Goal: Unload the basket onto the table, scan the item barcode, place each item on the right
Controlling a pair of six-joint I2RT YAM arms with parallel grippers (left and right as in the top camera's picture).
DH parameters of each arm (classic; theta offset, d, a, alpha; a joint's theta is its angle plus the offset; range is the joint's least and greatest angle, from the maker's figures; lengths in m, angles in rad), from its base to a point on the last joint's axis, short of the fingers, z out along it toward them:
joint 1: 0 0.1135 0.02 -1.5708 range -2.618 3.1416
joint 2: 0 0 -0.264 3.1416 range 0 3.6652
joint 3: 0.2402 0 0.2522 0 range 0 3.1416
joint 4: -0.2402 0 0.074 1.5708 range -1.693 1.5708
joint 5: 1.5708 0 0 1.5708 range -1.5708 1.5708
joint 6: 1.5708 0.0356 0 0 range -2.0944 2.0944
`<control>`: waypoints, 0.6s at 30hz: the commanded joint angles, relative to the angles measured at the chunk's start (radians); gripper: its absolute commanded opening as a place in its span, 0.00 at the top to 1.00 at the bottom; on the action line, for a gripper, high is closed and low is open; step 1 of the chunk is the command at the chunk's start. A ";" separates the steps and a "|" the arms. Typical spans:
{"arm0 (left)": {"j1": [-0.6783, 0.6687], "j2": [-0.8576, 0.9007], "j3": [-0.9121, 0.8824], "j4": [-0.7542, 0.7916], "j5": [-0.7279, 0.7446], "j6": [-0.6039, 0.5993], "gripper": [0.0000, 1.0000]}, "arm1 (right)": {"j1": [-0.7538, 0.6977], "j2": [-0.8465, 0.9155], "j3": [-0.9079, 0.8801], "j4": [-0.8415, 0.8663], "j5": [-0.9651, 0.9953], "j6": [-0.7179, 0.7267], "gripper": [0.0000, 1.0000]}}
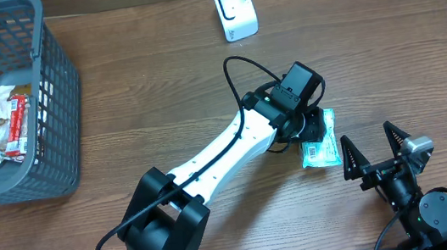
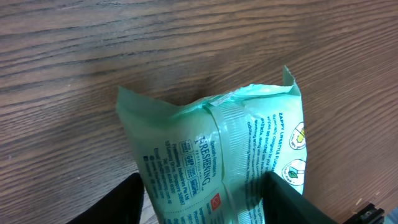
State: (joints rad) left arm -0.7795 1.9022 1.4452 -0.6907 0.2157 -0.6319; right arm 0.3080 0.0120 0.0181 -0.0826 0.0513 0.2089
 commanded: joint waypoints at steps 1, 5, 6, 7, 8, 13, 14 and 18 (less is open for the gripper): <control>0.000 0.020 -0.012 -0.011 -0.016 0.016 0.52 | -0.003 -0.005 -0.010 0.003 -0.002 -0.005 0.00; 0.000 0.020 -0.012 -0.011 -0.016 0.016 0.62 | -0.003 -0.005 -0.010 0.003 -0.002 -0.005 0.00; 0.000 0.020 -0.012 -0.011 -0.016 0.016 0.66 | -0.003 -0.005 -0.010 0.003 -0.002 -0.005 0.00; 0.000 0.020 -0.012 -0.011 -0.016 0.016 0.71 | -0.003 -0.005 -0.010 0.003 -0.002 -0.005 0.00; 0.002 0.020 -0.012 -0.010 -0.016 0.020 0.75 | -0.003 -0.005 -0.010 0.003 -0.002 -0.005 0.00; 0.019 0.020 -0.011 -0.007 -0.016 0.027 0.93 | -0.003 -0.005 -0.010 0.003 -0.002 -0.004 0.00; 0.023 0.020 -0.011 -0.007 -0.016 0.027 0.96 | -0.003 -0.005 -0.010 0.003 -0.002 -0.005 0.00; 0.038 0.018 -0.010 -0.007 -0.001 0.027 0.96 | -0.003 -0.005 -0.010 0.003 -0.002 -0.004 0.00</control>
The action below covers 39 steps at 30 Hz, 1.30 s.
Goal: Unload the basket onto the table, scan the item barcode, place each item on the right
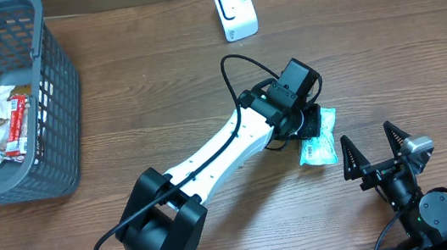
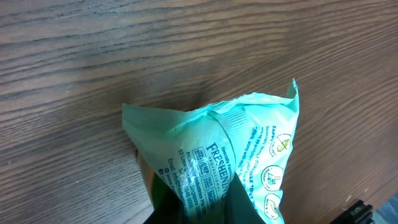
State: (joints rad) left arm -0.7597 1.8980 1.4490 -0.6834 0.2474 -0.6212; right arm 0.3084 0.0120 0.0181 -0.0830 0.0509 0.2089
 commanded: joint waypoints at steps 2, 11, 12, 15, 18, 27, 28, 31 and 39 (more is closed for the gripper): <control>0.024 0.016 -0.012 -0.013 -0.018 0.016 0.96 | -0.003 -0.005 -0.010 0.004 -0.002 -0.005 0.00; 0.098 -0.093 -0.010 0.034 0.068 0.024 0.96 | -0.003 -0.005 -0.010 0.004 -0.001 -0.005 0.00; 0.109 -0.108 -0.010 0.029 0.067 0.024 0.96 | -0.003 -0.005 -0.010 0.004 -0.002 -0.005 0.00; 0.140 -0.137 -0.010 -0.005 0.064 0.043 0.96 | -0.003 -0.005 -0.010 0.004 -0.002 -0.005 0.00; 0.152 -0.134 -0.010 -0.091 0.035 0.053 0.96 | -0.003 -0.005 -0.010 0.004 -0.002 -0.004 0.00; 0.117 -0.054 -0.014 -0.181 -0.177 0.030 0.94 | -0.003 -0.005 -0.010 0.004 -0.002 -0.005 0.00; 0.114 -0.039 -0.014 -0.181 -0.177 0.014 0.94 | -0.003 -0.005 -0.010 0.004 -0.002 -0.005 0.00; 0.109 0.015 -0.014 -0.179 -0.177 -0.015 0.94 | -0.003 -0.005 -0.010 0.004 -0.002 -0.005 0.00; 0.111 0.043 -0.014 -0.150 -0.177 -0.014 0.77 | -0.003 -0.005 -0.010 0.004 -0.002 -0.005 0.00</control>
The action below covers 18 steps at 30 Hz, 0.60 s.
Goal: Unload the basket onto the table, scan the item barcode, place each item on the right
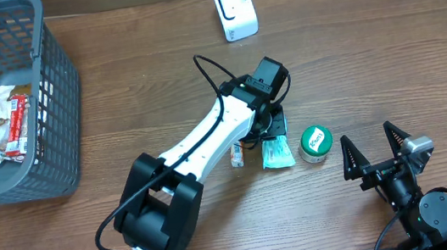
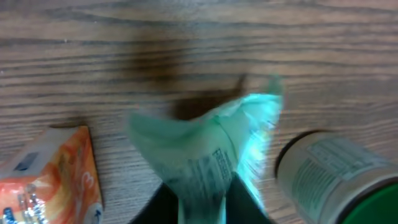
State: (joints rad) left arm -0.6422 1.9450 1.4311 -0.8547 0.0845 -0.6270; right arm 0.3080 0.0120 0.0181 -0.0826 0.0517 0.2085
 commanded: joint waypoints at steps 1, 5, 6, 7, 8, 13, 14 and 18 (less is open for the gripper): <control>-0.006 -0.004 0.004 0.023 -0.015 -0.008 0.73 | -0.003 -0.005 -0.010 0.003 -0.002 -0.004 0.00; -0.006 -0.004 0.004 0.022 -0.014 0.004 0.58 | -0.003 -0.005 -0.010 0.003 -0.002 -0.004 0.00; -0.006 -0.004 0.004 0.022 -0.014 0.020 0.58 | -0.003 -0.005 -0.010 0.003 -0.002 -0.004 0.00; -0.006 -0.006 0.006 0.022 -0.014 0.037 0.58 | -0.003 -0.005 -0.010 0.003 -0.002 -0.004 0.00; -0.006 -0.009 0.008 0.022 -0.014 0.053 0.56 | -0.003 -0.005 -0.010 0.003 -0.002 -0.004 0.00; 0.024 -0.049 0.069 0.014 -0.015 0.157 0.42 | -0.003 -0.005 -0.010 0.003 -0.002 -0.004 0.00; 0.032 -0.058 0.087 0.012 -0.018 0.188 0.39 | -0.003 -0.005 -0.010 0.003 -0.002 -0.004 0.00; 0.092 -0.106 0.216 -0.048 -0.113 0.290 0.22 | -0.003 -0.005 -0.010 0.003 -0.002 -0.004 0.00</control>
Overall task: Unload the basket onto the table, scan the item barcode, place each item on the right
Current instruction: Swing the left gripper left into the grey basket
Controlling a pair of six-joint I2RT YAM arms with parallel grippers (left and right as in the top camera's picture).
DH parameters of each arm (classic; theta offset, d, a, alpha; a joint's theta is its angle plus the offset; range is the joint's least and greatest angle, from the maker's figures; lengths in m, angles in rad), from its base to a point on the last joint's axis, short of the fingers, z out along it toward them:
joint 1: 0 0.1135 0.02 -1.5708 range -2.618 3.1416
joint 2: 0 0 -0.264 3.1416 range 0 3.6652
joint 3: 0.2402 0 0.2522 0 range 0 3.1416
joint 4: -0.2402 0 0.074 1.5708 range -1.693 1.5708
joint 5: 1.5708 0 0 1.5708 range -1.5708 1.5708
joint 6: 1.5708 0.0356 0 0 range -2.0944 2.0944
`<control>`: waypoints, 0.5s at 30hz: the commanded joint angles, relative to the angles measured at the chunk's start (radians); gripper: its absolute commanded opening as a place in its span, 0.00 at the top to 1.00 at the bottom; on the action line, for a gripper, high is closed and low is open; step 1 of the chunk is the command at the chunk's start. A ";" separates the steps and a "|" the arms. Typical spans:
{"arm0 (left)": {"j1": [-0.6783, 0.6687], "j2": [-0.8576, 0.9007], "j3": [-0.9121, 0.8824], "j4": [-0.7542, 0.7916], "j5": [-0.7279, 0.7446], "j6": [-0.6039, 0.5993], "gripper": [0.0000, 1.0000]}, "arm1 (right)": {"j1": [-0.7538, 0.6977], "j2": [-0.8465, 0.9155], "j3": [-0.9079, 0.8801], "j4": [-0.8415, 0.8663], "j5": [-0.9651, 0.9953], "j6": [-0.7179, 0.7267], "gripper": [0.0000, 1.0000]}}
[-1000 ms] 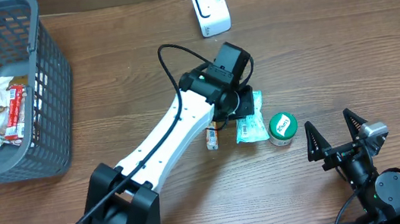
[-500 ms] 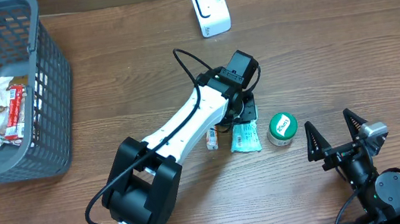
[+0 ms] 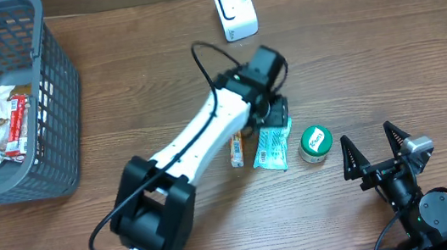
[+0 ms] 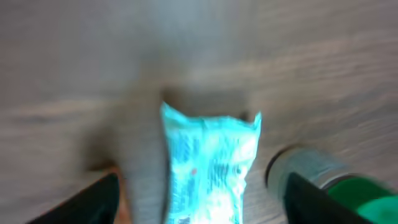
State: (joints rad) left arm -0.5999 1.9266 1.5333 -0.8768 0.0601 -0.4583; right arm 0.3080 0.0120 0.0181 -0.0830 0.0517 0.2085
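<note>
A mint-green packet [image 3: 270, 150] lies flat on the table between a small orange packet [image 3: 236, 151] and a green-lidded jar [image 3: 315, 144]. The left wrist view is blurred but shows the green packet [image 4: 211, 168] below the camera. My left gripper [image 3: 272, 116] hangs just behind and above it, open, with its dark fingers [image 4: 93, 200] wide apart on either side and off the packet. The white scanner [image 3: 235, 10] stands at the back of the table. My right gripper [image 3: 375, 154] rests open at the front right, holding nothing.
A grey basket [image 3: 51, 112] with a snack wrapper [image 3: 8, 124] inside stands at the far left. The jar [image 4: 323, 183] sits close to the right of the green packet. The left arm's black cable loops above the table near the scanner.
My left gripper was shut on the green packet, holding it on end between the orange packet and the jar. It is now open and drawn back, and the packet lies flat on the table.
My left gripper stood open around the green packet near the right arm. It then shut on the packet. Later it held the packet further left, between the orange packet and the jar. Now the packet lies there, let go.
</note>
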 commanded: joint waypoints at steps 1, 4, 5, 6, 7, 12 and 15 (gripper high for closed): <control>0.061 -0.095 0.139 -0.045 -0.108 0.145 0.20 | -0.003 -0.005 -0.010 0.004 -0.002 -0.004 0.00; 0.098 -0.112 0.233 -0.127 -0.161 0.251 0.16 | -0.003 -0.005 -0.010 0.004 -0.002 -0.004 0.00; 0.111 -0.115 0.267 -0.159 -0.181 0.294 0.12 | -0.003 -0.005 -0.010 0.004 -0.002 -0.004 0.00; 0.125 -0.117 0.297 -0.185 -0.208 0.330 0.00 | -0.003 -0.005 -0.010 0.004 -0.002 -0.004 0.00; 0.137 -0.118 0.325 -0.212 -0.250 0.354 0.00 | -0.003 -0.005 -0.010 0.004 -0.002 -0.004 0.00; 0.235 -0.119 0.554 -0.362 -0.544 0.447 0.00 | -0.003 -0.005 -0.010 0.004 -0.002 -0.004 0.00; 0.292 -0.119 0.634 -0.360 -0.546 0.490 0.00 | -0.003 -0.005 -0.010 0.004 -0.002 -0.004 0.00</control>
State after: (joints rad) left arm -0.3691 1.8286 2.0613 -1.2373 -0.3820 -0.0685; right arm 0.3080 0.0120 0.0181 -0.0830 0.0517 0.2089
